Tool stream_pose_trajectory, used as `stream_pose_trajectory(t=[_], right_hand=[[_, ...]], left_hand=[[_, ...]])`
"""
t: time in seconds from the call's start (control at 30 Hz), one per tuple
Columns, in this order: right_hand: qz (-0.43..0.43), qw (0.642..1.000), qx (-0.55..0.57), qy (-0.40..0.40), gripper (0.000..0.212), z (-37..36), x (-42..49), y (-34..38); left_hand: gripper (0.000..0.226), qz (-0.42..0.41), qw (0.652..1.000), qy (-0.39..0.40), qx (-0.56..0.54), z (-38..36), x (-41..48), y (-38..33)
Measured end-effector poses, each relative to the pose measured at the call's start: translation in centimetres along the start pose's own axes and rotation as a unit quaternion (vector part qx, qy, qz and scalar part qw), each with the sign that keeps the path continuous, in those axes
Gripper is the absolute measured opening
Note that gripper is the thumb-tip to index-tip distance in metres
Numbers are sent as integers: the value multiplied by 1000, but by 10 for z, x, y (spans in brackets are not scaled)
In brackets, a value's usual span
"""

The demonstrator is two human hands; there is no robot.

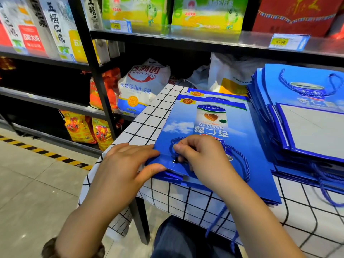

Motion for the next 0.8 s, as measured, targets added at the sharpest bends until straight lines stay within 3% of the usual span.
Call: stream_pose_trajectory(t=[0.27, 0.47, 0.6, 0.7, 0.8], right_hand=[[2, 1000, -11, -10, 27, 0, -1, 2], [20, 986, -167, 0, 15, 1, -8, 9], [67, 936, -335, 89, 28, -2, -17, 18], [74, 925, -335, 160, 37, 0, -23, 17], [69, 907, -377, 173, 40, -3, -19, 13]], left_hand=[[68, 2, 1000, -19, -1, 1, 0, -1], [67, 16, 1000, -24, -7, 0, 1, 1], [54, 23, 999, -49, -6, 0, 4, 1], [46, 34, 997, -66, -5, -1, 5, 1], [39, 59, 995, -76, -14, -3, 6, 0]])
Point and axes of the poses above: each hand's wrist, its own x-axis towards the middle knuckle, its own z-axis out of the back of the hand, y = z × x, the point moved 6 cm from there along x, towards the middle knuckle, and after that the axes turned 11 degrees about y, right-handed, at the moved point
